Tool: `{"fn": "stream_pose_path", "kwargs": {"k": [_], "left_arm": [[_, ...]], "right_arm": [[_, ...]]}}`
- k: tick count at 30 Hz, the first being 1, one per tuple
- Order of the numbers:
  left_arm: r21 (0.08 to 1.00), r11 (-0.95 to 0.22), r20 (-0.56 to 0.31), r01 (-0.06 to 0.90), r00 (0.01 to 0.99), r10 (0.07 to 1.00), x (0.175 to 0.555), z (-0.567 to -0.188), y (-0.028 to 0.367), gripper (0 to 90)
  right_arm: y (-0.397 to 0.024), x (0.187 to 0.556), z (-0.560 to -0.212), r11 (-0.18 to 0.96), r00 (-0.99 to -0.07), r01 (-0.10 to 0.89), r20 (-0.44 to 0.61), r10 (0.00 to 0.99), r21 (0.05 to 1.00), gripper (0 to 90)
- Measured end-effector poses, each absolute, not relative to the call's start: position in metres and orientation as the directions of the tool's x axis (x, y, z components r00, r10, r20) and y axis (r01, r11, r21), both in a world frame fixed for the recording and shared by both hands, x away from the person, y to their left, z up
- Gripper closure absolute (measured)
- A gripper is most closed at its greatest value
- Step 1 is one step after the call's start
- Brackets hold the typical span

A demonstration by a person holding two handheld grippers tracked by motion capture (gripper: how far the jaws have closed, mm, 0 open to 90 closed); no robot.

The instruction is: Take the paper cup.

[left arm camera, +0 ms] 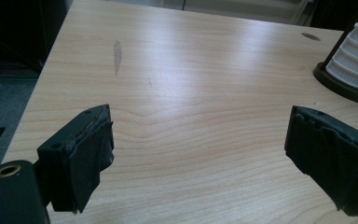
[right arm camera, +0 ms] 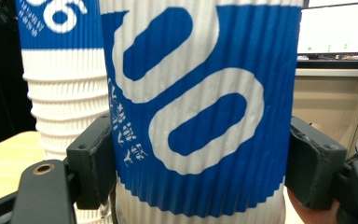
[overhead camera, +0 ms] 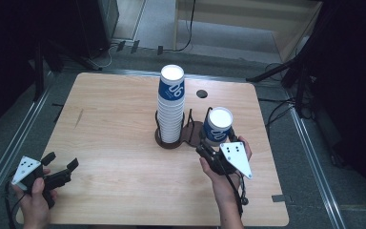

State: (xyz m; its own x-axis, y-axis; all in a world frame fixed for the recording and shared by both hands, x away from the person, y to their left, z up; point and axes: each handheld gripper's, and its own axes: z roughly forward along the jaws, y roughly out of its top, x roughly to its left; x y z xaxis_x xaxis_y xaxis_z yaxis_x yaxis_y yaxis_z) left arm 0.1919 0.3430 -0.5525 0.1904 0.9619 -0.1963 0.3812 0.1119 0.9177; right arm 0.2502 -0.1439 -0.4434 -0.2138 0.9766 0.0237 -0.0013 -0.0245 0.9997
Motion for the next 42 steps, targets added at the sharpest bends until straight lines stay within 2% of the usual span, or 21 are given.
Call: {"fn": "stream_pose_path", "kwargs": {"k": [6, 14, 25, 42], "left_arm": [[0.918, 0.122, -0.204, 0.378, 0.184, 0.961, 0.192, -0.553, 0.343, 8.8], [0.922, 0.069, -0.153, 0.382, 0.194, 0.969, 0.193, -0.552, 0.338, 8.8], [0.922, 0.052, -0.137, 0.384, 0.197, 0.971, 0.193, -0.535, 0.328, 8.7], [0.919, 0.034, -0.18, 0.394, 0.34, 0.923, 0.212, -0.507, 0.291, 8.6]], "right_arm": [[-0.143, 0.245, -0.457, -0.022, -0.222, 0.024, 0.027, 0.975, 0.999, 22.3], [-0.144, 0.24, -0.472, -0.032, -0.217, 0.046, 0.041, 0.975, 0.998, 22.2], [-0.129, 0.241, -0.487, -0.016, -0.271, 0.091, 0.04, 0.962, 0.996, 22.2], [-0.094, 0.229, -0.506, 0.08, -0.348, 0.113, -0.036, 0.937, 0.99, 21.9]]}}
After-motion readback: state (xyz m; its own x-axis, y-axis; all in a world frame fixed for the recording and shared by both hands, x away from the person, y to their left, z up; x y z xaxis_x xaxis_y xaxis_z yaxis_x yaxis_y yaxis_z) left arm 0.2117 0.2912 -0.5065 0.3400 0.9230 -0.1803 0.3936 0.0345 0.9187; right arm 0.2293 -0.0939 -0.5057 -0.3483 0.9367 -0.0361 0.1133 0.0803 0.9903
